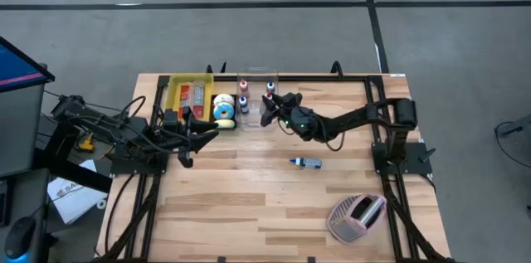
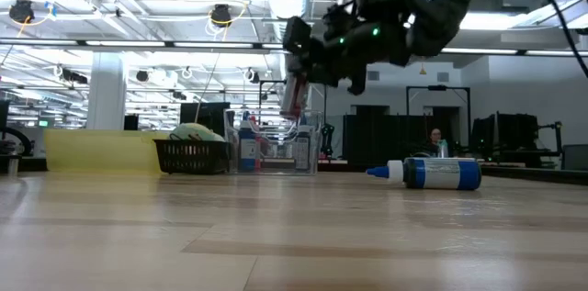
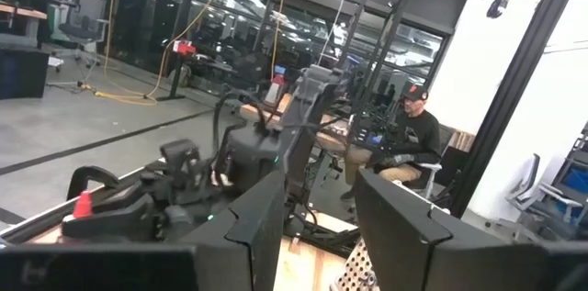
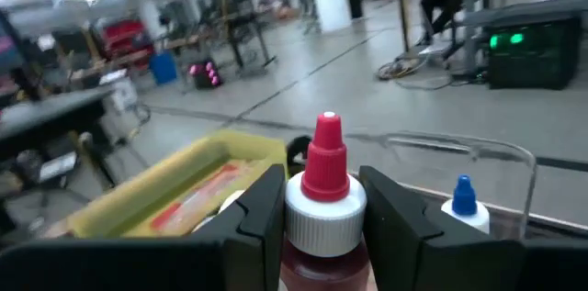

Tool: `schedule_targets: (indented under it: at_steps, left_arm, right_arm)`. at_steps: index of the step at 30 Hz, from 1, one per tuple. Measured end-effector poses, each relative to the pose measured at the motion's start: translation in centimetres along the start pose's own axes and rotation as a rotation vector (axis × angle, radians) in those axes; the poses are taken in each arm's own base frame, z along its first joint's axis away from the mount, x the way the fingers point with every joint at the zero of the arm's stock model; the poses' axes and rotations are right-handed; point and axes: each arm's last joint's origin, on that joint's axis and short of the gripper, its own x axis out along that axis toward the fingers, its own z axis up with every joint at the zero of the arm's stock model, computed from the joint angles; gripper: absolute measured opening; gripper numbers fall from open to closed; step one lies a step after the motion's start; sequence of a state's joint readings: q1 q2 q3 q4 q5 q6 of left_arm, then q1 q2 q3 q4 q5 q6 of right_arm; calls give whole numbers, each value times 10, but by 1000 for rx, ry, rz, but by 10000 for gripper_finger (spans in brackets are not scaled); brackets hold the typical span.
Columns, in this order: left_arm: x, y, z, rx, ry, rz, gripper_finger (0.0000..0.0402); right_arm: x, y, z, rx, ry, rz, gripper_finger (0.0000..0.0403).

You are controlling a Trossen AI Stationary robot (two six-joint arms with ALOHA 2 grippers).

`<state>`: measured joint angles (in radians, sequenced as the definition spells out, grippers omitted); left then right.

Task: Pick & Place Food Item
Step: Put the red food coloring bottle into the transparent bin

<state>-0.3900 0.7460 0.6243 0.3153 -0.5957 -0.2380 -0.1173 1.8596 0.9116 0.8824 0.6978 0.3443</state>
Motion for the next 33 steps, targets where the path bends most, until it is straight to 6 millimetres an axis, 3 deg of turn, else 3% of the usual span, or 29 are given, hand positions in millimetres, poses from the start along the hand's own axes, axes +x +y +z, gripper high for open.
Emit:
schedule_targets:
  at_steps: [11, 17, 33]
  left_arm:
    - [0, -1, 0, -57, 9, -32, 131]
    - [0, -2, 0, -67, 12, -41, 131]
    - [0, -2, 0, -104, 14, -44, 131]
  right_arm:
    - [14, -13, -37, -40, -32, -134, 103]
    - [15, -17, -39, -132, -8, -185, 103]
    - [25, -32, -39, -126, 21, -224, 103]
